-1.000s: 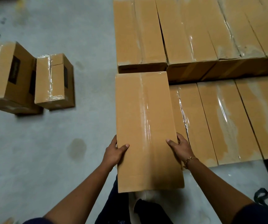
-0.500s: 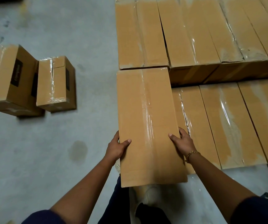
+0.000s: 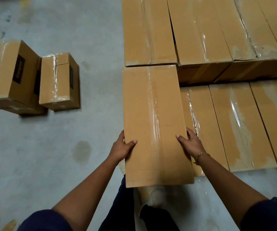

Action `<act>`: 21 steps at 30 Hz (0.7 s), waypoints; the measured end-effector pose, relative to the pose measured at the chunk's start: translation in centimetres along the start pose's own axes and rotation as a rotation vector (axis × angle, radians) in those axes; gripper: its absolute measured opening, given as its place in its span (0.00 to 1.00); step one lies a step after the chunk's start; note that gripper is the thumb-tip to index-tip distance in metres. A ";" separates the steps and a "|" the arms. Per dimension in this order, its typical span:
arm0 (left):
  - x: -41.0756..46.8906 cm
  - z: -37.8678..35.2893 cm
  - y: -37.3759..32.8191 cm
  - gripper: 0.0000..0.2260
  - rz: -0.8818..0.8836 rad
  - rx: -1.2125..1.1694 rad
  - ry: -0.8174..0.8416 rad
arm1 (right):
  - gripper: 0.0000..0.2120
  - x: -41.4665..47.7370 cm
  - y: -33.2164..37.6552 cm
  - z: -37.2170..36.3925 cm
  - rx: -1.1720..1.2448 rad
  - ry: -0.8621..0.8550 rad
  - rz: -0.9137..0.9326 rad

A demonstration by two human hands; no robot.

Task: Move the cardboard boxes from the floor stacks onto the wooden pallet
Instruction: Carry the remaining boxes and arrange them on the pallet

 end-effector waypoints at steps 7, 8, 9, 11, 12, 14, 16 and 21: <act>-2.0 -0.7 2.7 0.29 0.059 -0.027 0.041 | 0.30 -2.3 -1.7 -0.8 -0.020 0.068 -0.008; -2.6 -1.0 3.1 0.29 0.063 -0.032 0.041 | 0.30 -2.6 -2.2 -0.9 -0.023 0.065 -0.010; -3.1 -1.2 3.7 0.28 0.064 -0.041 0.037 | 0.29 -3.0 -2.6 -1.0 -0.023 0.060 -0.009; -4.3 -1.8 4.8 0.27 0.062 -0.042 0.033 | 0.27 -4.0 -3.2 -1.1 -0.028 0.059 0.000; -5.0 -2.0 5.3 0.27 0.057 -0.026 0.030 | 0.26 -4.4 -3.6 -1.2 -0.032 0.059 0.006; -6.2 -2.4 6.2 0.26 0.051 0.016 0.027 | 0.24 -5.4 -4.5 -1.2 -0.042 0.064 0.027; -7.6 -2.8 7.3 0.25 0.060 0.029 0.017 | 0.24 -6.4 -5.6 -1.2 -0.068 0.078 0.033; -10.3 -4.2 9.8 0.21 0.084 0.002 0.008 | 0.27 -8.4 -8.5 -1.4 -0.096 0.132 0.010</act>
Point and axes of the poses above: each hand's wrist, its own x-axis towards the middle knuckle, its own z-axis out of the back of the hand, y = z × x, the point moved 5 cm from there along x, towards the middle knuckle, and after that the axes turned 4 degrees about y, right-handed, at the moved point
